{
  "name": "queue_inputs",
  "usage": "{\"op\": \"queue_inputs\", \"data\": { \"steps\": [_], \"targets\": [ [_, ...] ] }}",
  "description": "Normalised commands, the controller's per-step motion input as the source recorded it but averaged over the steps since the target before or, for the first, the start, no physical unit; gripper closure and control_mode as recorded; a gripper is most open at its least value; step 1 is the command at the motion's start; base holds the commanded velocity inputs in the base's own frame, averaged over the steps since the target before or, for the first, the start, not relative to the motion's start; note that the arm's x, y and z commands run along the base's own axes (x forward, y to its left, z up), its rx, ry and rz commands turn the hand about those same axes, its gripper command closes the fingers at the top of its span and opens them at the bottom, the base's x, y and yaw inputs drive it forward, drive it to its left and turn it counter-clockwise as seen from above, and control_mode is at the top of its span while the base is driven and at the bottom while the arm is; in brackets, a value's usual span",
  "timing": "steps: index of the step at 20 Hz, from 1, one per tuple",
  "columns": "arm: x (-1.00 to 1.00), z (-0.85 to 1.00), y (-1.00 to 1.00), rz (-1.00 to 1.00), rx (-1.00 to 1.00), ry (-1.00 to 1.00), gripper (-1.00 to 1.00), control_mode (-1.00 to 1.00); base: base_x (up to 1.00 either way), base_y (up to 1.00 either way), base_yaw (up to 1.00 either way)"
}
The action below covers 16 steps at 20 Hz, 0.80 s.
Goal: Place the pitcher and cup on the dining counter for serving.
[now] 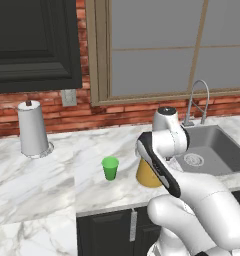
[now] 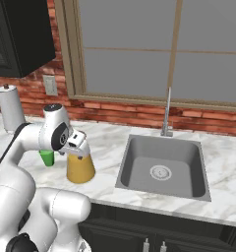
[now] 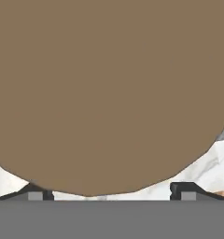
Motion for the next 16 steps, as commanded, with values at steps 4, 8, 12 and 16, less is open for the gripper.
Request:
{"op": "queue_inputs", "data": {
  "steps": [4,8,12,16],
  "targets": [
    [0.24,-0.27,0.12,-0.08,0.0,0.0,-1.0,-1.0,0.0,0.0,0.0],
    [0.28,-0.27,0.08,-0.09,0.0,0.0,-1.0,-1.0,0.0,0.0,0.0],
    [0.22,-0.4,0.01,-0.08,0.0,0.0,-1.0,-1.0,0.0,0.0,0.0],
    [0.09,-0.42,0.0,-0.06,0.0,0.0,1.0,-1.0,0.0,0.0,0.0]
  ]
}}
